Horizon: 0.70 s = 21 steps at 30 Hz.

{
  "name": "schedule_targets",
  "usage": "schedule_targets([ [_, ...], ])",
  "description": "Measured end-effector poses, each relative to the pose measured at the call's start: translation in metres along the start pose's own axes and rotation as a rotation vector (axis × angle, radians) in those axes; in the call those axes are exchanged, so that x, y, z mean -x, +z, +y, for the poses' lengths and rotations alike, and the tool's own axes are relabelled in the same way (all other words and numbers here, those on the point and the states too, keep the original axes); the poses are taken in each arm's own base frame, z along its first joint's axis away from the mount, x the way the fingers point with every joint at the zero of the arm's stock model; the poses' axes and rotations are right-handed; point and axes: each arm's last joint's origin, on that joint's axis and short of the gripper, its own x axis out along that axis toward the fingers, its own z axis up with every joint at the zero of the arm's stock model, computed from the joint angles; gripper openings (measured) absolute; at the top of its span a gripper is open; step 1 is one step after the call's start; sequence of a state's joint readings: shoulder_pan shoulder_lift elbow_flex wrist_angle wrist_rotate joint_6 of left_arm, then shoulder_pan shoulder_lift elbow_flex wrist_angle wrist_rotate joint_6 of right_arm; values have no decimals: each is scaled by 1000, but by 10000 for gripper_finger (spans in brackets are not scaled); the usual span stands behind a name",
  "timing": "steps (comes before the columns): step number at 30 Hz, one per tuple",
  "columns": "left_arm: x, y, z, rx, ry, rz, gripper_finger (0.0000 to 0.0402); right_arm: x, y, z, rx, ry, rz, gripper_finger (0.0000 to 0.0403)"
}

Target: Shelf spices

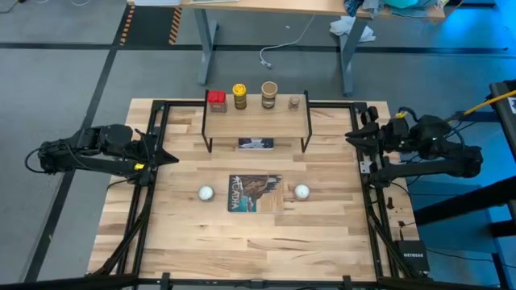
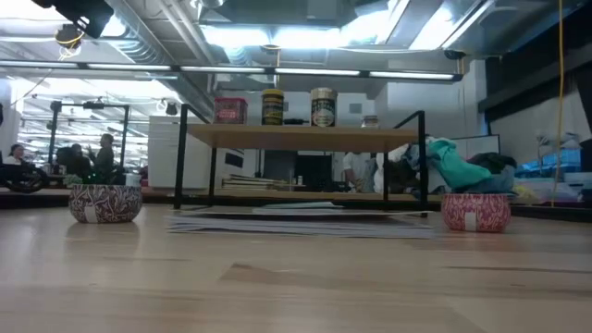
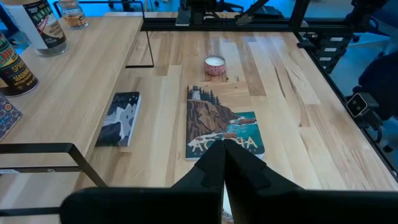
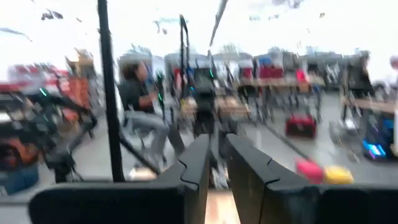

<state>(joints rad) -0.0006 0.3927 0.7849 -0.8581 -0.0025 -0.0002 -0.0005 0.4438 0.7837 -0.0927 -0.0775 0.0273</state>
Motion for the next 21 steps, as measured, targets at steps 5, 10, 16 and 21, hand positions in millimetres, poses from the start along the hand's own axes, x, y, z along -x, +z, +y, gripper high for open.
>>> schedule_targets([
  [5, 0, 0, 0, 0, 0, -1, 0, -8, 12, 0, -30, 17, -140, 60],
  [10, 0, 2, 0, -116, 13, -18, 0, -22, 16, -3, -36, -37, -220, 60],
  [16, -10, 24, 1, -71, 35, -279, 0, -49, 6, -9, -48, -180, -200, 60],
  [21, -14, 56, 2, 46, 32, -585, 0, -75, -5, -12, -44, -208, -200, 60],
])
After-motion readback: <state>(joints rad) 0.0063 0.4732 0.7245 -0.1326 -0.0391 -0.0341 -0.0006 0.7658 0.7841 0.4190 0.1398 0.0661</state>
